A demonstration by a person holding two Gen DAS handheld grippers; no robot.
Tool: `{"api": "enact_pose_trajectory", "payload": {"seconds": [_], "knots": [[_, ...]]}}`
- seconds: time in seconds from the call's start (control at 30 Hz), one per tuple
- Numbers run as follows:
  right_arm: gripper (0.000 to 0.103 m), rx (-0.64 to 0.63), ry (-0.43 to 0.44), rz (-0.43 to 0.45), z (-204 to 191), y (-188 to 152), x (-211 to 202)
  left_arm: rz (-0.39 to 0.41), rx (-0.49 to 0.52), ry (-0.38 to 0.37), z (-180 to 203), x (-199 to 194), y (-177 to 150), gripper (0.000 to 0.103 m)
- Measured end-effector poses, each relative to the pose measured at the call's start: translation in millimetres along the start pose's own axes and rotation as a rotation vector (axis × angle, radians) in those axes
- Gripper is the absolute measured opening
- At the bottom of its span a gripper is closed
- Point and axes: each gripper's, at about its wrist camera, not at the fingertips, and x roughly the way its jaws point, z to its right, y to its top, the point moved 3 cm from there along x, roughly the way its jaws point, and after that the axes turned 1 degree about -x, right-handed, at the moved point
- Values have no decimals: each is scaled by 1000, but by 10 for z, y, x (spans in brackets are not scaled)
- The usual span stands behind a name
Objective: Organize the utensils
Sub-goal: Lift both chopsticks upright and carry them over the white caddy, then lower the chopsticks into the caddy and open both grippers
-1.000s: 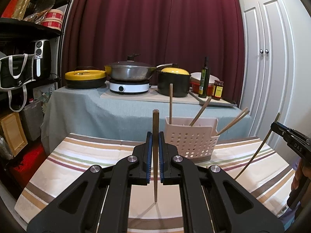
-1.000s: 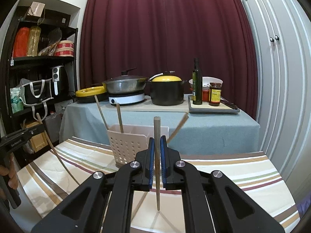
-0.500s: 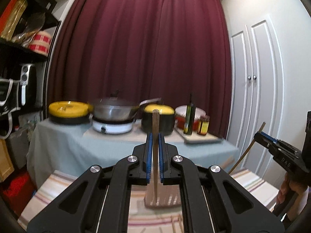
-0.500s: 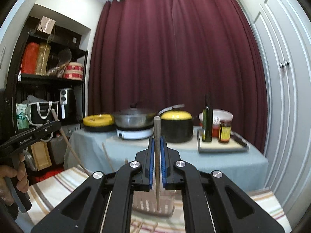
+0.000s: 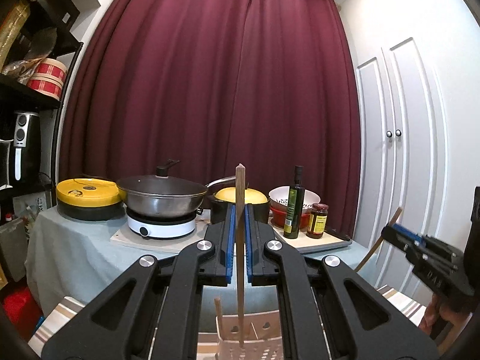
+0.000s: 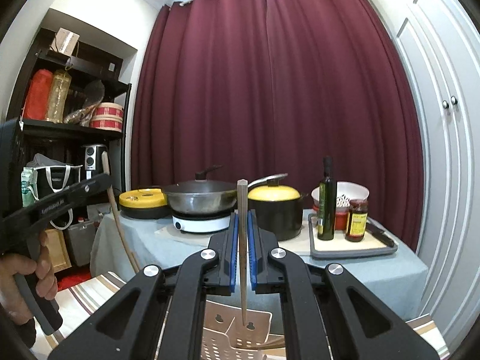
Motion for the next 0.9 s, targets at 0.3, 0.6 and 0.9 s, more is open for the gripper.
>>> {"api": "enact_pose_trajectory", "payload": {"seconds": [0.3, 0.6, 0.9], "knots": [[7, 7, -2, -36, 25, -155, 193, 4, 17, 4, -11, 236, -75, 6], [7, 12, -5, -106, 16, -423, 343, -82, 25, 9, -62, 458, -412, 6], [12, 8, -10, -149, -43, -545, 364, -135, 33, 2, -72, 521, -599, 25]]}}
